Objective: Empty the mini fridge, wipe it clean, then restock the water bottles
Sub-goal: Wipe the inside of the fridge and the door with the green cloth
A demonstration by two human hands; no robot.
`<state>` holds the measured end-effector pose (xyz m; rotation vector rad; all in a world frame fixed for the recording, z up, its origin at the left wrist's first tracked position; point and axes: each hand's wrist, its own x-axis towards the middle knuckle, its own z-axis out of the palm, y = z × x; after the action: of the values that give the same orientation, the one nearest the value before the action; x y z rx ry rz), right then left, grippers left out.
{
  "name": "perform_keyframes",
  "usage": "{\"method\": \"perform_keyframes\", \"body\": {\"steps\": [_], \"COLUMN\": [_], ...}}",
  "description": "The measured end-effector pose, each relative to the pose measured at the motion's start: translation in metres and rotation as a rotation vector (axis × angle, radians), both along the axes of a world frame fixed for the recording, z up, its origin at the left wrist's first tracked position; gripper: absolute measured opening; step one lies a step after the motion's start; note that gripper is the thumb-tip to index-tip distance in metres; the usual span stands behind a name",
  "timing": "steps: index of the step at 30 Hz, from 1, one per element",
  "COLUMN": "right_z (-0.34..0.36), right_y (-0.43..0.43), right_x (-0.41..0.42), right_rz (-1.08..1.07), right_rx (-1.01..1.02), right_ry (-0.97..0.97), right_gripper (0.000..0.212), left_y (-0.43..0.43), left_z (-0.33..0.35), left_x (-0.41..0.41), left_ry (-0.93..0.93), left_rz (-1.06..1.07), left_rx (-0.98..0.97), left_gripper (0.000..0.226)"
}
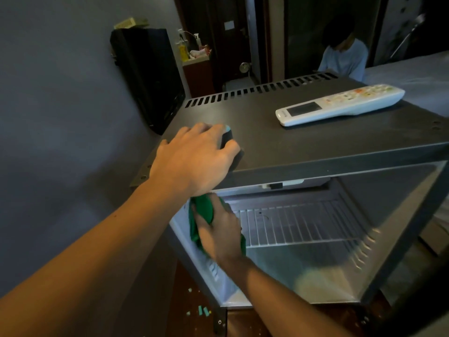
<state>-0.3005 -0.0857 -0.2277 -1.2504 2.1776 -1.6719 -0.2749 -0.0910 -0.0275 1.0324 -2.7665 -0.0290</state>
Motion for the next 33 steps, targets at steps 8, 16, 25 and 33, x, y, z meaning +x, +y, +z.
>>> {"method": "perform_keyframes", "body": {"steps": [8, 16, 25, 33], "right_z": [0.042, 0.042, 0.045, 0.066], "right_y": [-0.01, -0.003, -0.018, -0.035], "right_x": [0.01, 0.03, 0.018, -0.031], "right_rz": [-0.066, -0.005, -0.035, 0.271], "right_rx": [-0.147, -0.337, -0.208, 0.361], "right_ry": [0.111, -0.078, -0.162, -0.183], "right_gripper": [0.048, 0.034, 0.044, 0.041], "left_y": [-0.001, -0.002, -0.002, -0.001], "left_z": [-0.001, -0.001, -0.001, -0.001], "left_x": [0.0, -0.001, 0.0, 0.0], "left_ry": [-0.001, 0.007, 0.001, 0.001], "left_rz": [0.005, -0.003, 0.001, 0.003], "left_rx": [-0.005, -0.001, -0.001, 0.0], "left_gripper": [0.049, 0.048, 0.049, 0.049]}}
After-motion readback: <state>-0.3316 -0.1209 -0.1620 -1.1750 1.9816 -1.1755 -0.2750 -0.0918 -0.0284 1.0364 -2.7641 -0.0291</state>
